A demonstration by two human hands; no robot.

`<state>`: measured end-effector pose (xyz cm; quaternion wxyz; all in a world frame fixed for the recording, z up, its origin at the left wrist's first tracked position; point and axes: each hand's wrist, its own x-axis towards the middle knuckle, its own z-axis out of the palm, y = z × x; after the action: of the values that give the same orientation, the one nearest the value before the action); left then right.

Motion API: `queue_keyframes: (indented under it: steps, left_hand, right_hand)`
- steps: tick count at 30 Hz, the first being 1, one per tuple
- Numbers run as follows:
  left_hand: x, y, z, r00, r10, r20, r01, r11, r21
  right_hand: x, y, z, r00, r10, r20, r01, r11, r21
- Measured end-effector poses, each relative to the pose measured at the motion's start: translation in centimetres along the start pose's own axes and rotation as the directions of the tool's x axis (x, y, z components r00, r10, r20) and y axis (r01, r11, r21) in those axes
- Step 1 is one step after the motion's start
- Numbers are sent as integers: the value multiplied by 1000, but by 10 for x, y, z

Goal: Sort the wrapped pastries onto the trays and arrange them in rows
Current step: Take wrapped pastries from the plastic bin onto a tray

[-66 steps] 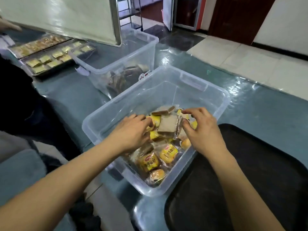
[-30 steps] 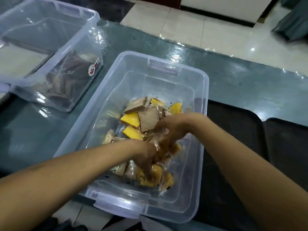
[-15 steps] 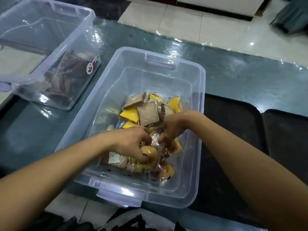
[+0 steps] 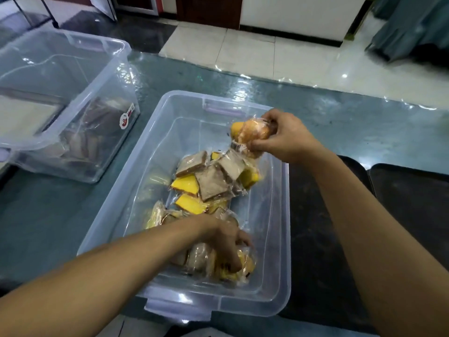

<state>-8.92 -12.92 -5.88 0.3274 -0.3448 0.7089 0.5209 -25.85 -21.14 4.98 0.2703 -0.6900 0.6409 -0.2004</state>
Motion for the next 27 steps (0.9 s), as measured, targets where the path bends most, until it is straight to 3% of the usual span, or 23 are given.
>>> queue_keyframes:
  steps: [3, 7, 11, 13, 16, 20, 23, 27]
  left_hand:
    - [-1, -7, 2, 1000, 19, 16, -19, 1000, -4]
    - [-8, -8, 8, 997, 78, -18, -76, 995, 65]
    - [-27, -12, 1, 970, 181, -164, -170, 983, 75]
    - [-45, -11, -11, 931, 205, -303, -194, 979, 67]
    - [-70, -10, -28, 777, 286, -561, -226, 958, 175]
    - [-90, -2, -46, 459, 291, -840, -240, 950, 198]
    - [-100, 25, -53, 260, 313, -913, -262, 933, 245]
    - [-98, 84, -49, 137, 384, -913, -260, 903, 341]
  right_hand:
    - [-7, 8, -2, 989, 37, -144, -21, 993, 115]
    - [-17, 15, 8, 970, 84, -227, -40, 981, 192]
    - [-29, 16, 16, 940, 110, -322, -37, 974, 224]
    - [-35, 15, 14, 924, 115, -365, -24, 970, 244]
    - [-49, 12, 8, 894, 122, -432, 2, 961, 276]
    - [-73, 15, -8, 809, 181, -559, 38, 934, 356]
    - [-97, 28, -30, 756, 222, -616, 46, 921, 388]
    - [-139, 65, -59, 725, 268, -634, -1, 922, 388]
